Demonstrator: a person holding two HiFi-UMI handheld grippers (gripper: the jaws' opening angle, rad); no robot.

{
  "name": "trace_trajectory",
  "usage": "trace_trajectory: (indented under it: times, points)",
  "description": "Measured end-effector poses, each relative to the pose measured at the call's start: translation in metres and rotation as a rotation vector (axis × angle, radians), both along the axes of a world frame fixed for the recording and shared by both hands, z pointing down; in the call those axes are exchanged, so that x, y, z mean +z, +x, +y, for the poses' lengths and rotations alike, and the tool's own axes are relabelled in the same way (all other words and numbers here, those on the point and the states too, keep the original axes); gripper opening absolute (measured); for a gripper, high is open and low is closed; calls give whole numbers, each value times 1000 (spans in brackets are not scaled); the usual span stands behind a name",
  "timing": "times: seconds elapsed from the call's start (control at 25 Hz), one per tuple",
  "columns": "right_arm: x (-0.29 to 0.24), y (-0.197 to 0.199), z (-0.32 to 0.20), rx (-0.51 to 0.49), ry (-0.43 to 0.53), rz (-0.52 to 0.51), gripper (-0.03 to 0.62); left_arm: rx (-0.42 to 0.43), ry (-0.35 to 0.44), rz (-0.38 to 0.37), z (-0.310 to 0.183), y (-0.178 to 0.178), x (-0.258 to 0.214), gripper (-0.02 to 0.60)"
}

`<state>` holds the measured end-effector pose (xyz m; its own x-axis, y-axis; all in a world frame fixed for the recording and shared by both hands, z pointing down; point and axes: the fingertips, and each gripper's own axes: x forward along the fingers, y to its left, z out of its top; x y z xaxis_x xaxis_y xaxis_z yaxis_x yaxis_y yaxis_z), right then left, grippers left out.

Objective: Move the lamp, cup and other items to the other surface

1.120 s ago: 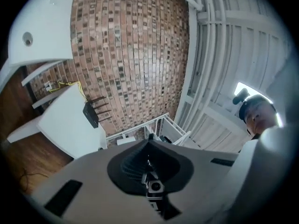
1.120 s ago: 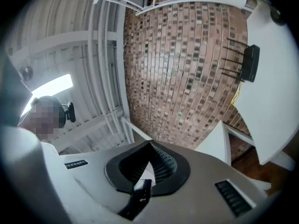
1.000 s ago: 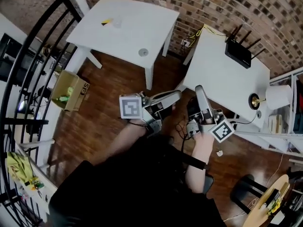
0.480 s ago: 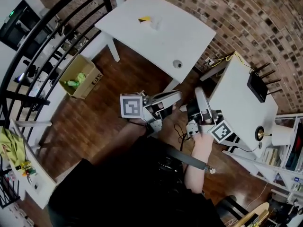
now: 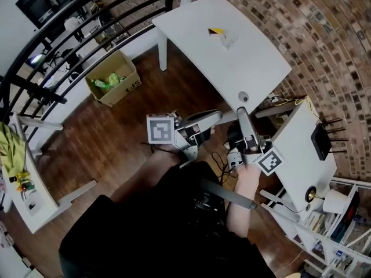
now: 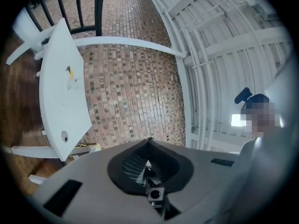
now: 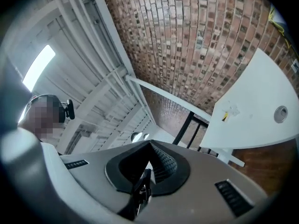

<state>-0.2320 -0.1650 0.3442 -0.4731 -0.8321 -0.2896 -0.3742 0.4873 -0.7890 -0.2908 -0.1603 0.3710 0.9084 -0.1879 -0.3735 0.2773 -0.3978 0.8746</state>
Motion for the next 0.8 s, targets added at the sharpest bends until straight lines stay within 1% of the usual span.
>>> trace_trajectory:
  times: [0.12, 0.28, 0.4, 0.6, 0.8]
  points:
    - [1, -18, -23, -55, -9, 5, 5, -60, -7, 1, -18, -20, 3, 2]
    - [3, -51, -52, -155, -4, 3, 5, -157, -9, 1, -43, -51, 4, 2]
    - [6, -71, -70, -216, 3, 0, 5, -206, -3, 5, -58, -66, 5, 2]
    - [8, -76, -112, -260, 18, -37, 5, -254, 10, -17, -92, -72, 5, 0]
    - [-1, -74, -173, -293, 58, -72, 5, -305, 16, -76, -144, -75, 3, 2]
